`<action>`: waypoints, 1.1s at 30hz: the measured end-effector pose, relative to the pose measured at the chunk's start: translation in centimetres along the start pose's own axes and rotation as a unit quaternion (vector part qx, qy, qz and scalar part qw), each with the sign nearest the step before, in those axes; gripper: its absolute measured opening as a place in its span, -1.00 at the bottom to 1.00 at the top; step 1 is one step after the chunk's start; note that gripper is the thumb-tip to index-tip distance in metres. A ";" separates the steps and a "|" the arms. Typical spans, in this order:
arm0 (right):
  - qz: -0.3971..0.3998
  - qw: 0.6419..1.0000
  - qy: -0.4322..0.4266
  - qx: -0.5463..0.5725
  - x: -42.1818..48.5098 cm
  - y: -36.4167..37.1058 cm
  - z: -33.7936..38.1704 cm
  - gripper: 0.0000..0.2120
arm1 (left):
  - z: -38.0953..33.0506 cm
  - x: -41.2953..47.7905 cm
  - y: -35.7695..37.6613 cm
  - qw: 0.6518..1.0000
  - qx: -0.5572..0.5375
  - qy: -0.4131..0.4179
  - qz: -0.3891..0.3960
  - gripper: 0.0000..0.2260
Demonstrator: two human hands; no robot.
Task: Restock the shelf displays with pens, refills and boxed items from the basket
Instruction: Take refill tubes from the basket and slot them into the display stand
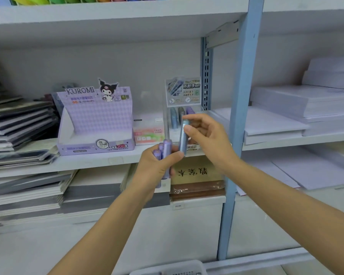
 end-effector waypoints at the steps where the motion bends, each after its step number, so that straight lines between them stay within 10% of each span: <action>1: 0.002 1.000 -0.002 0.002 0.8 -0.2 0.3 -0.79 | -0.2 0.3 -0.3 1.000 -0.020 -0.005 0.006 -0.89; 33: 0.072 0.911 -0.047 -0.402 11.3 0.0 -3.5 -0.94 | -0.2 4.8 -4.4 0.999 0.012 -0.044 -0.019 -0.81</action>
Point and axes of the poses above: each hand's wrist, its own x-axis towards the middle knuckle, its own y-axis out of the palm, z = x × y, the point moved 3 cm from there along x, towards the middle knuckle, and after that the axes turned 6 degrees about x, right-handed, at the moved point
